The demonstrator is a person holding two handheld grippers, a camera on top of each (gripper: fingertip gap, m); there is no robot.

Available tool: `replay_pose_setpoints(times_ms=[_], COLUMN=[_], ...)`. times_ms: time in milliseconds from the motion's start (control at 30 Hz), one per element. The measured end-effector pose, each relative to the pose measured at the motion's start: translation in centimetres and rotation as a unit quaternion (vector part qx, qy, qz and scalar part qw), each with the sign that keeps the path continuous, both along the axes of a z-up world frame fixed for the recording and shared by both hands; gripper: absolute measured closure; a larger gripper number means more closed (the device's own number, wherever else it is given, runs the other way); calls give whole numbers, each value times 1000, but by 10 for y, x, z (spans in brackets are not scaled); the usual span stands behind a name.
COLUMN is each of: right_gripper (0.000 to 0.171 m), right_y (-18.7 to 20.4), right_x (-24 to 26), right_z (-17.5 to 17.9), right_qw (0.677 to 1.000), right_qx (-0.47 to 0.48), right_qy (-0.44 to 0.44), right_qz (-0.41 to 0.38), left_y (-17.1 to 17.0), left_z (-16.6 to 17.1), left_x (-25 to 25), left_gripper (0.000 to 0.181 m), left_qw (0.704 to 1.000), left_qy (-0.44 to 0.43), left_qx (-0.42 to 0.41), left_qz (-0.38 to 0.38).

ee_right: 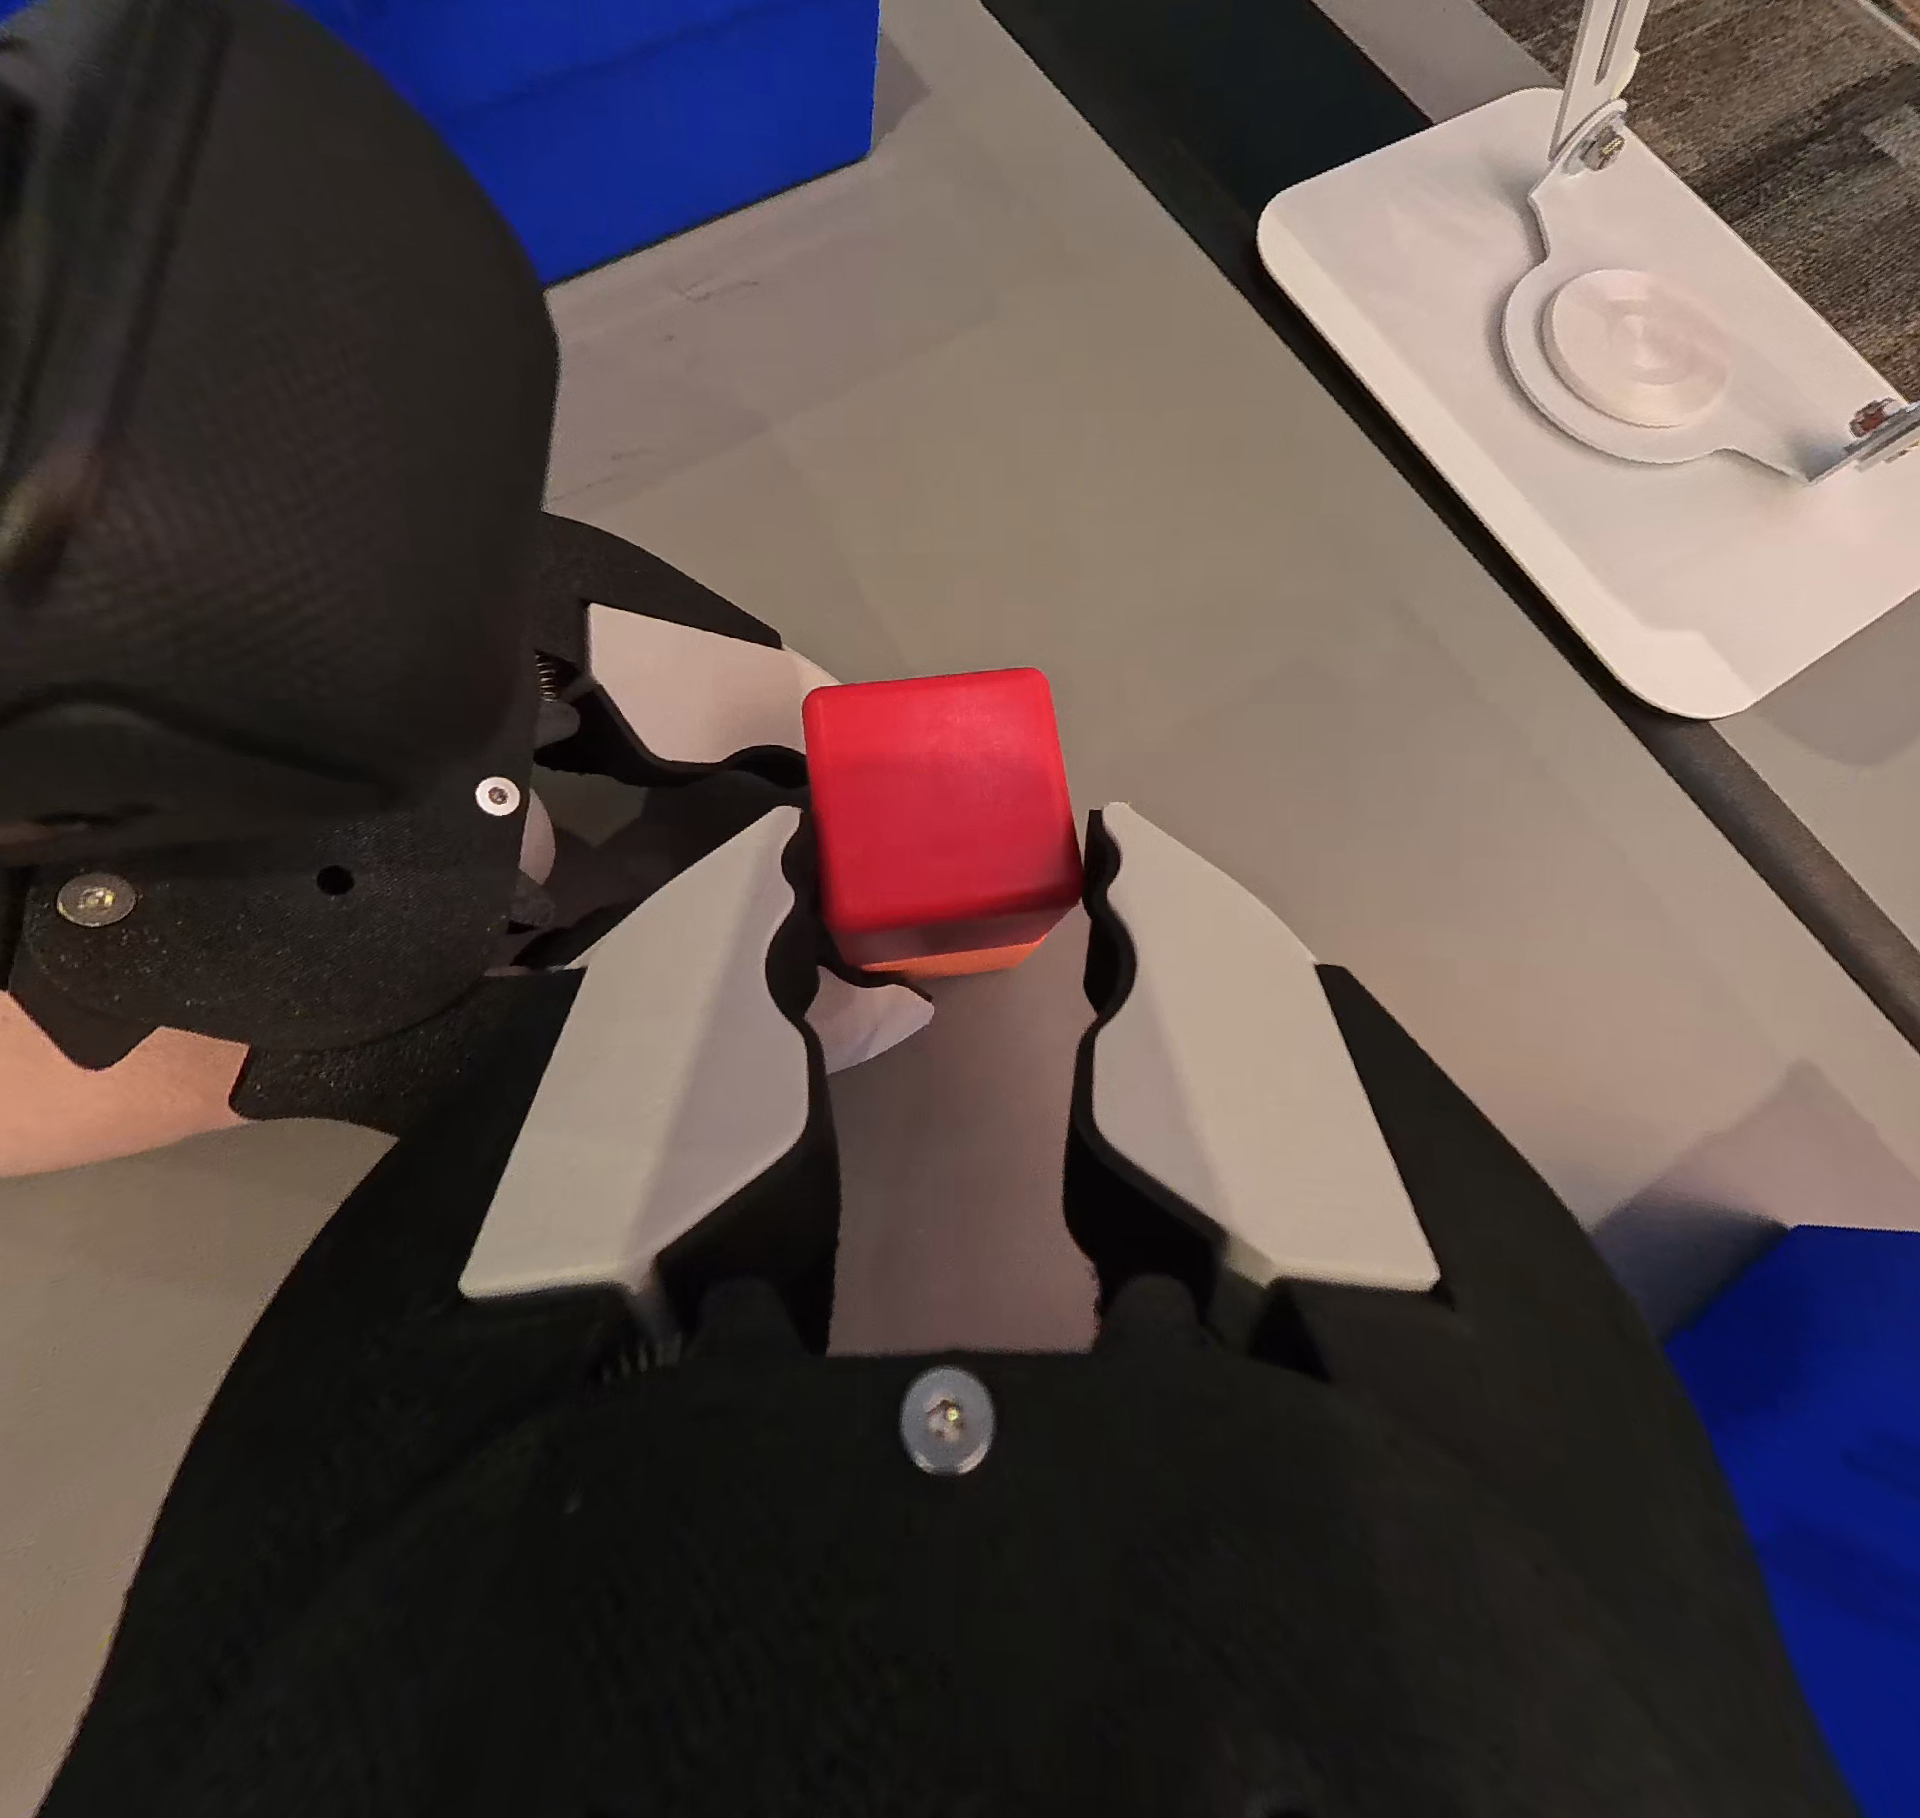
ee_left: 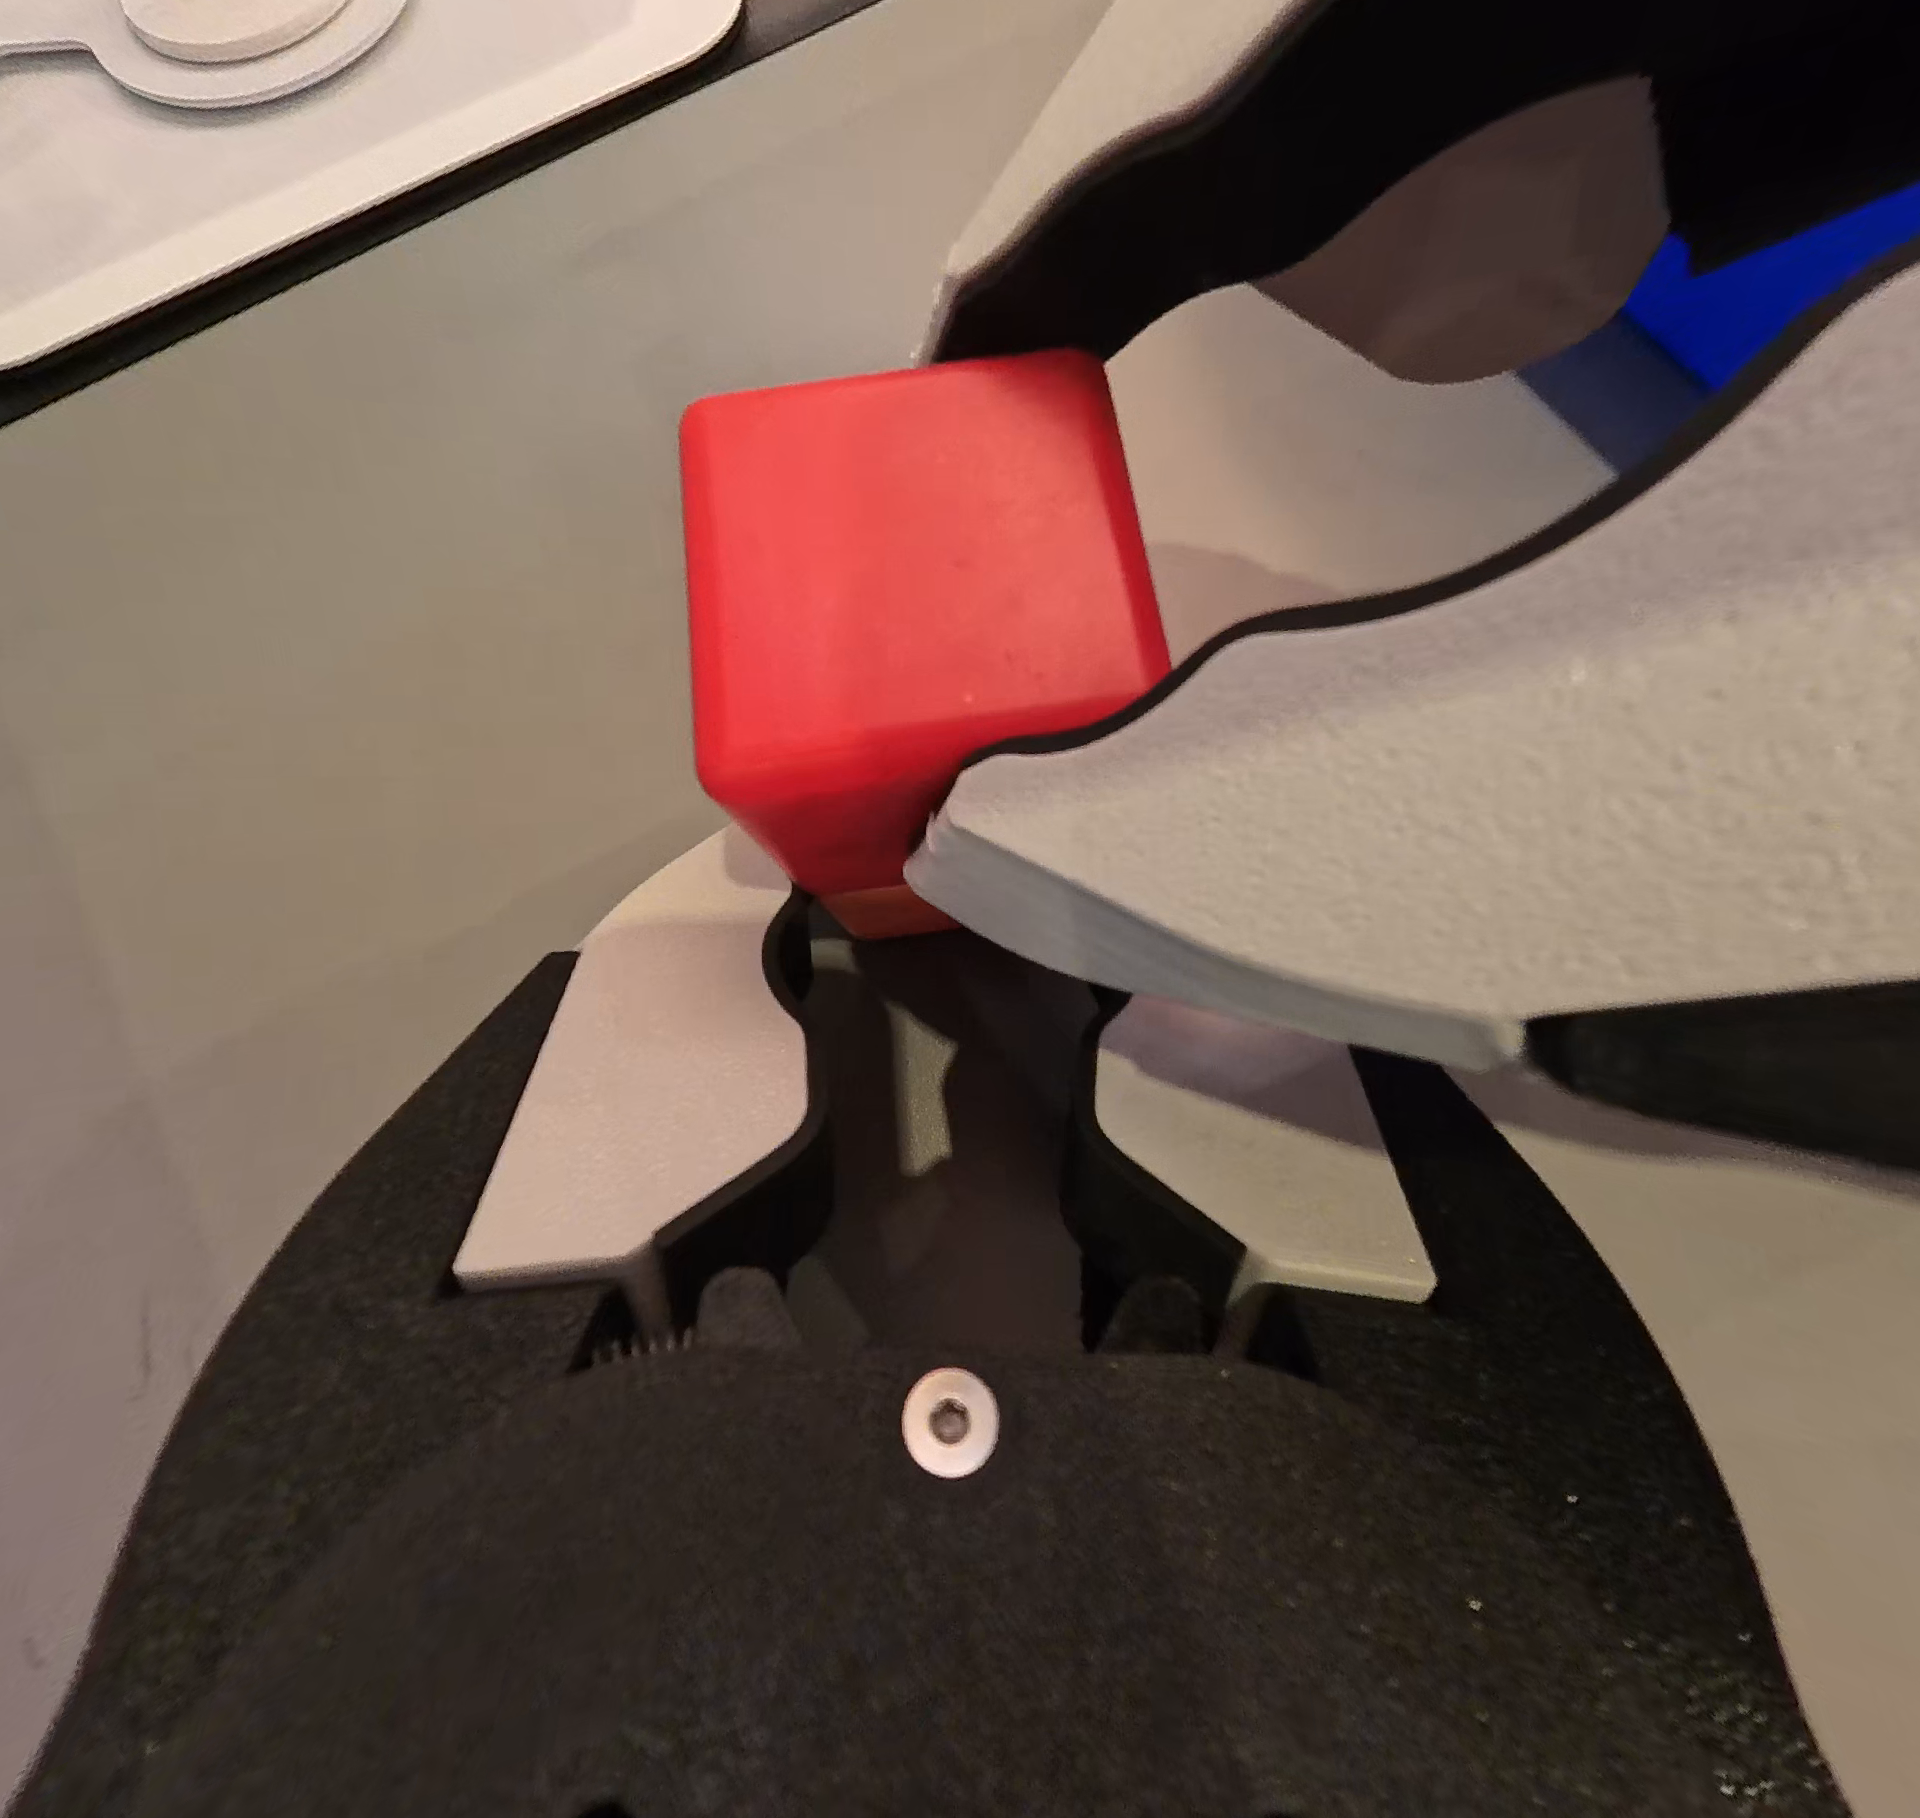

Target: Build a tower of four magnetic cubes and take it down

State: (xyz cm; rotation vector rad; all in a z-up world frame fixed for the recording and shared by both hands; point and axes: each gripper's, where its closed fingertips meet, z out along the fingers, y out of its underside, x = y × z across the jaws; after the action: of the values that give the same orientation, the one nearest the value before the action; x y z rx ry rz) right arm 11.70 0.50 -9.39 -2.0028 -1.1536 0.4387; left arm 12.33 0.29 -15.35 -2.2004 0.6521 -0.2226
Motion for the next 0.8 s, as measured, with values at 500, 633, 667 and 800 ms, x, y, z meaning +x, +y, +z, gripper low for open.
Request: replay_pose_setpoints(times_ms=[500,633,667,800], right_gripper=[121,121,121,121], right_y=[3,10,10,14], right_x=[3,17,20,45], right_z=[11,23,27,54], right_qw=[1000,999,999,998], right_qx=[-14,0,-2,18], right_qy=[24,25,28,27], right_qz=[-16,-36,-40,-61], left_y=[0,0,0,0], left_z=[0,0,0,0], left_x=[2,3,3,3], left_gripper=[131,131,131,131], left_qw=[1000,1000,1000,1000], left_qy=[0,-3,-3,-4], left_qx=[0,-3,-3,-4], left_qz=[-7,-8,-8,-9])
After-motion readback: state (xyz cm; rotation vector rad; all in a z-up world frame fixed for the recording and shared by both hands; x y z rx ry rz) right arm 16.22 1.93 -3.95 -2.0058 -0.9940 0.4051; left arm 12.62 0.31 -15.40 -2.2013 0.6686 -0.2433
